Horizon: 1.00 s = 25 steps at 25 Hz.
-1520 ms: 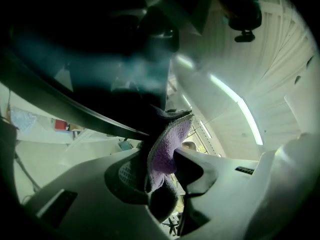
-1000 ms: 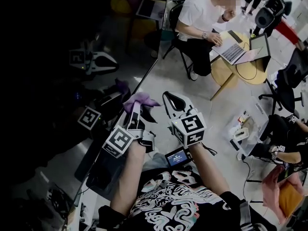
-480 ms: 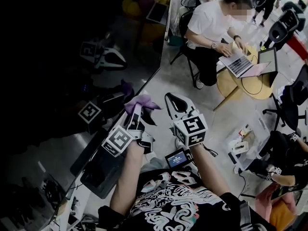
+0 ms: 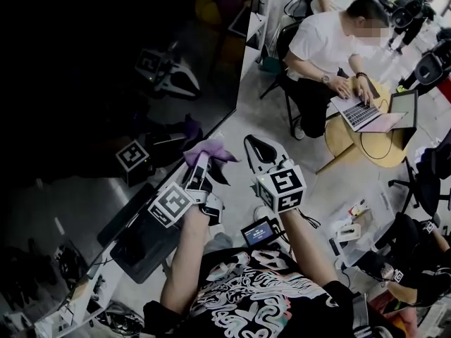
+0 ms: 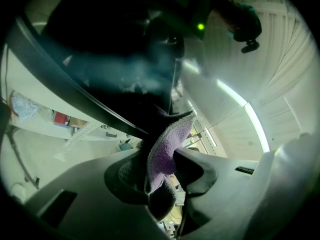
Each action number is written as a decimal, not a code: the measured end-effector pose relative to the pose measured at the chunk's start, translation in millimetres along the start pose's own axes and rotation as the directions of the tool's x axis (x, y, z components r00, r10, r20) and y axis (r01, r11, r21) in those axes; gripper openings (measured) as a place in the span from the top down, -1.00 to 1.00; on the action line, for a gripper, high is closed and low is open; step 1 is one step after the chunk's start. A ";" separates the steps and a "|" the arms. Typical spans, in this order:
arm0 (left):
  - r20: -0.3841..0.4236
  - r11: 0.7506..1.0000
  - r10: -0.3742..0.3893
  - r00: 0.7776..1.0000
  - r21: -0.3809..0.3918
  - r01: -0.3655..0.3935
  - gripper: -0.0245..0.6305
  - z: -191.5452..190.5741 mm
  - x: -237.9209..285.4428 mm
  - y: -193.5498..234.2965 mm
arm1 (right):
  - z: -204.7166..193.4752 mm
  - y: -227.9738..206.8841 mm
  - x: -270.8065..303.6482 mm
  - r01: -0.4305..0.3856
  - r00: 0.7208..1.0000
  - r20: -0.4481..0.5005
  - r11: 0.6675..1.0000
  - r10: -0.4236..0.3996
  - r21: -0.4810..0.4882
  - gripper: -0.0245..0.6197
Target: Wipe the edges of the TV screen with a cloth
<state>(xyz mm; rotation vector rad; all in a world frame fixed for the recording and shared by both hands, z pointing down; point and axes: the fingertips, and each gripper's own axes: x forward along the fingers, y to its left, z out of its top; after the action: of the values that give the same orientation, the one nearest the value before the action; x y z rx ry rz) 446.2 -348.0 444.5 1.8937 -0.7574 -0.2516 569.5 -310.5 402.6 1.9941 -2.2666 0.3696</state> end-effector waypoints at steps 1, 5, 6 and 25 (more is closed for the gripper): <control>0.000 1.000 0.000 1.000 0.000 0.000 0.48 -1.3 2.9 -2.3 | 0.5 -3.0 0.0 -0.007 1.000 -0.002 1.000 0.007 -0.001 0.81; -0.005 1.000 0.002 1.000 -0.004 -0.002 0.48 -0.9 13.5 -1.4 | -2.6 -10.2 8.3 -0.026 1.000 -0.013 1.000 0.026 -0.007 0.81; -0.003 1.000 0.003 1.000 -0.006 -0.003 0.48 -0.5 14.8 -0.5 | -3.0 -10.4 10.7 -0.031 0.999 -0.015 0.999 0.031 -0.008 0.81; 0.007 1.000 0.009 1.000 -0.011 -0.009 0.48 -18.6 83.3 -20.3 | 3.1 -88.7 24.2 -0.055 0.998 -0.004 0.998 0.055 0.003 0.81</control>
<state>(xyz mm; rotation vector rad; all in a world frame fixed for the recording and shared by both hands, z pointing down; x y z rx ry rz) 528.2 -379.2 448.3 1.8794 -0.7679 -0.2561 653.9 -344.6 415.5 1.9334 -2.3238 0.3818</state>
